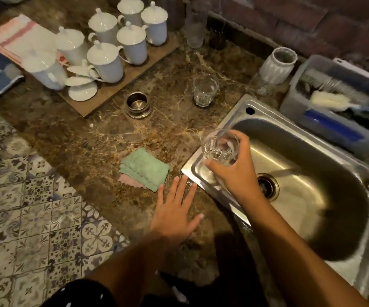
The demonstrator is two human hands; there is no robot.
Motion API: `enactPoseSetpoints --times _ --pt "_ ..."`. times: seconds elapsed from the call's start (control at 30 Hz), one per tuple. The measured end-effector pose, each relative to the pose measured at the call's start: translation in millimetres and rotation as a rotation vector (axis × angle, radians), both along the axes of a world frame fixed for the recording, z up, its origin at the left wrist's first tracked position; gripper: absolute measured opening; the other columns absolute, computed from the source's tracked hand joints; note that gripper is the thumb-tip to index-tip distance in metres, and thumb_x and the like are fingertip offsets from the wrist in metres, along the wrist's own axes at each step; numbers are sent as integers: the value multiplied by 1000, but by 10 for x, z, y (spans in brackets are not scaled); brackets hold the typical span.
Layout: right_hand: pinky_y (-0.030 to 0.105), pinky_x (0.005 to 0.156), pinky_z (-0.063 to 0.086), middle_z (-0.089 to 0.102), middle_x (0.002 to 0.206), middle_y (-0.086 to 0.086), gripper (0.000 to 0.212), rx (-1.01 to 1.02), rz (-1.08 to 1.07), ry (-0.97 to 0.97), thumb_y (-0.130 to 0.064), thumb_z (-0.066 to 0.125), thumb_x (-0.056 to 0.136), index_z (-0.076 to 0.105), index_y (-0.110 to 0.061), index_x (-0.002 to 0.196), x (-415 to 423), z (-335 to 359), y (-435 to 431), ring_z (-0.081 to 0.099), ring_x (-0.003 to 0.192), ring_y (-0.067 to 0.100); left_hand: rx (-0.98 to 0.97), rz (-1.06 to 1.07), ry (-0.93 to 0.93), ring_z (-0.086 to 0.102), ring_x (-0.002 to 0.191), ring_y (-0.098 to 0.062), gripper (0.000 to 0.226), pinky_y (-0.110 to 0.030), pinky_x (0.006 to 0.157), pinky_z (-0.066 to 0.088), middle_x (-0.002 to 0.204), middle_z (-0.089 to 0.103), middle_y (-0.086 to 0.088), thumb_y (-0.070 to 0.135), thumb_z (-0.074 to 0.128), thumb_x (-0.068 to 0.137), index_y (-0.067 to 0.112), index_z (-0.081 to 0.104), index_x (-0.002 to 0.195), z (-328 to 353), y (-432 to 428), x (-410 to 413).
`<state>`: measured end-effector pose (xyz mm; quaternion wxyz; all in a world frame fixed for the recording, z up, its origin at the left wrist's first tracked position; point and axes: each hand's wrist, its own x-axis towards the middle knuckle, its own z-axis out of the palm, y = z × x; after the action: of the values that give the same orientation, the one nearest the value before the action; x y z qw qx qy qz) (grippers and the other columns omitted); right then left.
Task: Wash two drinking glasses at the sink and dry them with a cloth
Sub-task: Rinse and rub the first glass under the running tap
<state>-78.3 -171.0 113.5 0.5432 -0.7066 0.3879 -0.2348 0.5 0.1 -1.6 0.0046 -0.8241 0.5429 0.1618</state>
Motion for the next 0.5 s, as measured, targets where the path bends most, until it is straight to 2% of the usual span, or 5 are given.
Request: enactPoseSetpoints --times 0.07,0.17,0.33,0.43,0.5 --pt "17 97 47 56 119 -25 76 -7 -56 11 -8 87 71 44 -26 132 -185 103 100 56 111 -9 -6 -8 -6 -9 156 -28 84 -61 122 -4 170 -7 -9 74 1 93 26 0 161 32 3 6" --pt "0 86 41 51 116 -28 77 -10 -117 32 -10 87 72 42 -30 132 -469 249 261 52 104 -20 3 -5 2 -9 156 -28 83 -59 122 -7 170 -6 -8 74 3 93 27 -4 161 46 -1 22" --pt "10 96 43 52 124 -18 86 -13 -167 34 -11 91 68 40 -30 135 -960 400 500 54 117 1 76 6 59 -11 156 -30 82 -60 121 -5 170 -9 -10 65 30 99 24 -4 161 225 -89 -25" --pt "9 98 43 53 129 -9 86 -42 -190 29 -15 92 67 41 -31 135 -1224 481 577 54 119 1 148 102 188 -5 156 -35 83 -60 122 5 170 -5 -12 53 48 98 20 6 161 419 -257 -97" --pt "13 100 44 53 132 -6 86 -51 -200 22 -17 92 66 41 -37 133 -1382 542 616 54 120 1 151 185 320 12 153 -38 75 -56 121 19 167 13 -17 45 56 96 17 23 157 557 -405 -130"
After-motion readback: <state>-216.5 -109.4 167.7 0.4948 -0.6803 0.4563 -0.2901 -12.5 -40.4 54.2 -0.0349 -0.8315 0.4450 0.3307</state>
